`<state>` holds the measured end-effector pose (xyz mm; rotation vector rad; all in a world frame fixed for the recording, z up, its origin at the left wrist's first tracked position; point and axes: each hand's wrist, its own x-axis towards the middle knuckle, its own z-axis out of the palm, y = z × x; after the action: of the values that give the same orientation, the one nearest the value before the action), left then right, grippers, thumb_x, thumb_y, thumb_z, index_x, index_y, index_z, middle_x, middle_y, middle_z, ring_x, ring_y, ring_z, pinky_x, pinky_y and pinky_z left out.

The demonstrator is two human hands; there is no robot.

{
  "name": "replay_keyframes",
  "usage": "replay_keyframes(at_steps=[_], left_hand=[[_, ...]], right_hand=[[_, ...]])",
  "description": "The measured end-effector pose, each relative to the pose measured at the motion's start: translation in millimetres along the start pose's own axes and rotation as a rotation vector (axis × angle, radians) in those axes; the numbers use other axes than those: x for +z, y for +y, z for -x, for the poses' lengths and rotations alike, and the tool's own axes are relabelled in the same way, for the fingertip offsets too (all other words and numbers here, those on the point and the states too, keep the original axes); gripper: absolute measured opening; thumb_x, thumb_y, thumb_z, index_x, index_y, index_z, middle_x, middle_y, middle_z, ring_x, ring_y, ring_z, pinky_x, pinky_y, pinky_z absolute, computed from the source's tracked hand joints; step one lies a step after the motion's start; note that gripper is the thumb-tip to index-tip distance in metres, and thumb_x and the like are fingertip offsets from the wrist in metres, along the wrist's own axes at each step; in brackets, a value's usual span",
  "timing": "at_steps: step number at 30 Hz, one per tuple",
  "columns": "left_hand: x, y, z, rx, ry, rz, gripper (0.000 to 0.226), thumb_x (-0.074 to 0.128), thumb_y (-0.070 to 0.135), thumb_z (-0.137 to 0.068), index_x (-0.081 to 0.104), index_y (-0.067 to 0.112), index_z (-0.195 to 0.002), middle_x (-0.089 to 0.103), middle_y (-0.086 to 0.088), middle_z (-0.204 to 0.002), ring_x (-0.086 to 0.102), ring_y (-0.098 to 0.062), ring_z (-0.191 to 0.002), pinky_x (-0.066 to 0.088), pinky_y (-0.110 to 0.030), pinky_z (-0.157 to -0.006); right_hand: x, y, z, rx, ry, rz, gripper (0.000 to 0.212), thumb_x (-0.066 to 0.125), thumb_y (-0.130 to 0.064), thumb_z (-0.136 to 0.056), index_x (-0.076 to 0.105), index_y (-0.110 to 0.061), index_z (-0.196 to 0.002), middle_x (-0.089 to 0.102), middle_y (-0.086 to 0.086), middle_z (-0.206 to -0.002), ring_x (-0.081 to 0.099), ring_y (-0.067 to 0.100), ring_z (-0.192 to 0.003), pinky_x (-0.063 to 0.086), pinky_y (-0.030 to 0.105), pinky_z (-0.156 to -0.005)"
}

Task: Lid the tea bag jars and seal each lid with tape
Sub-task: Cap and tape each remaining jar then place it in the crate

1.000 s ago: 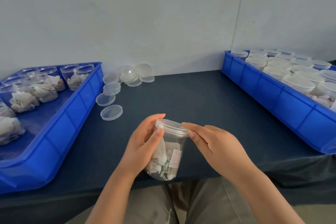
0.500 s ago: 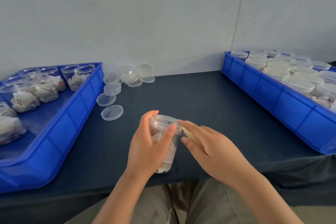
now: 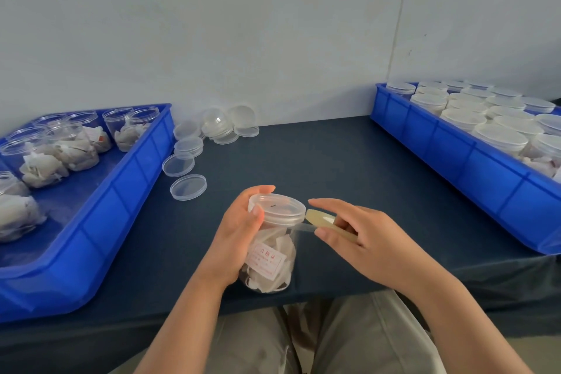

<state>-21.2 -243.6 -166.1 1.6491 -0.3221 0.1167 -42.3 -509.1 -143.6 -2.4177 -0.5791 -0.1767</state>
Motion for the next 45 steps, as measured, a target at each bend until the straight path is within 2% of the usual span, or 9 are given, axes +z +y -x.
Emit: replay_keyframes(at_steps=[8, 12, 16, 21, 26, 33, 39, 41, 45], left_hand=[[7, -8, -5, -0.074, -0.147, 0.059, 0.073, 0.051, 0.079, -0.096, 0.063, 0.025, -0.143, 0.069, -0.009, -0.137, 0.068, -0.028, -0.125, 0.059, -0.039, -0.101], [11, -3, -1, 0.027, 0.050, -0.057, 0.056, 0.054, 0.065, -0.095, 0.069, 0.028, -0.134, 0.074, 0.009, -0.130, 0.070, -0.013, -0.122, 0.059, -0.032, -0.098], [21, 11, 12, 0.103, 0.171, -0.208, 0.031, 0.049, 0.064, -0.099, 0.064, 0.063, -0.127, 0.070, 0.031, -0.126, 0.063, 0.008, -0.122, 0.053, -0.013, -0.094], [46, 12, 20, 0.115, 0.240, -0.342, 0.065, 0.077, 0.072, -0.074, 0.050, 0.053, -0.130, 0.061, 0.030, -0.129, 0.061, 0.005, -0.119, 0.049, -0.009, -0.089], [37, 12, 7, 0.080, 0.302, -0.335, 0.053, 0.076, 0.072, -0.071, 0.050, 0.060, -0.116, 0.062, 0.037, -0.119, 0.062, 0.012, -0.109, 0.046, -0.001, -0.079], [14, 11, 0, 0.046, 0.179, -0.291, 0.056, 0.073, 0.071, -0.072, 0.059, 0.048, -0.121, 0.067, 0.034, -0.119, 0.064, 0.009, -0.112, 0.047, -0.003, -0.081], [6, 17, -8, 0.013, -0.039, -0.224, 0.048, 0.069, 0.074, -0.080, 0.070, 0.044, -0.116, 0.076, 0.018, -0.117, 0.070, -0.005, -0.112, 0.053, -0.015, -0.086], [5, 16, -9, -0.002, -0.078, -0.158, 0.056, 0.068, 0.084, -0.078, 0.071, 0.044, -0.118, 0.077, 0.011, -0.120, 0.071, -0.013, -0.116, 0.056, -0.023, -0.091], [0, 12, -10, -0.031, -0.153, -0.003, 0.058, 0.069, 0.078, -0.085, 0.074, 0.035, -0.123, 0.077, -0.003, -0.124, 0.072, -0.020, -0.117, 0.057, -0.026, -0.093]], right_hand=[[4, -7, 4, -0.016, 0.024, 0.009, 0.044, 0.036, -0.073, -0.101, 0.038, -0.073, -0.145, 0.064, -0.014, -0.096, 0.062, 0.005, -0.095, 0.053, 0.024, -0.080], [3, -14, 6, 0.015, 0.089, 0.052, 0.048, 0.035, -0.073, -0.099, 0.042, -0.066, -0.146, 0.058, -0.015, -0.091, 0.058, 0.002, -0.097, 0.046, 0.015, -0.076], [6, -25, 7, 0.056, 0.158, 0.144, 0.053, 0.039, -0.070, -0.099, 0.049, -0.057, -0.149, 0.056, -0.018, -0.097, 0.057, 0.006, -0.092, 0.046, 0.018, -0.078], [17, -36, 9, 0.065, 0.174, 0.156, 0.051, 0.041, -0.061, -0.101, 0.046, -0.054, -0.151, 0.050, -0.019, -0.093, 0.056, 0.006, -0.085, 0.046, 0.018, -0.074], [13, -25, 5, 0.037, 0.069, 0.063, 0.058, 0.046, -0.068, -0.100, 0.028, -0.061, -0.155, 0.061, -0.020, -0.119, 0.060, 0.005, -0.104, 0.052, 0.021, -0.087], [6, -12, 3, 0.042, -0.014, -0.005, 0.052, 0.037, -0.077, -0.098, 0.025, -0.068, -0.148, 0.065, -0.009, -0.087, 0.064, 0.010, -0.076, 0.055, 0.033, -0.062], [-5, -11, 2, -0.008, 0.069, 0.126, 0.057, 0.031, -0.083, -0.094, 0.029, -0.066, -0.148, 0.037, -0.068, -0.108, 0.049, -0.027, -0.096, 0.041, 0.004, -0.068], [-2, -10, 2, -0.004, 0.050, 0.056, 0.053, 0.035, -0.081, -0.095, 0.033, -0.067, -0.147, 0.047, -0.060, -0.107, 0.056, -0.019, -0.093, 0.043, 0.007, -0.068], [5, -9, 0, 0.038, 0.000, -0.052, 0.051, 0.045, -0.076, -0.096, 0.028, -0.078, -0.144, 0.060, -0.004, -0.087, 0.057, 0.014, -0.074, 0.049, 0.027, -0.062]])
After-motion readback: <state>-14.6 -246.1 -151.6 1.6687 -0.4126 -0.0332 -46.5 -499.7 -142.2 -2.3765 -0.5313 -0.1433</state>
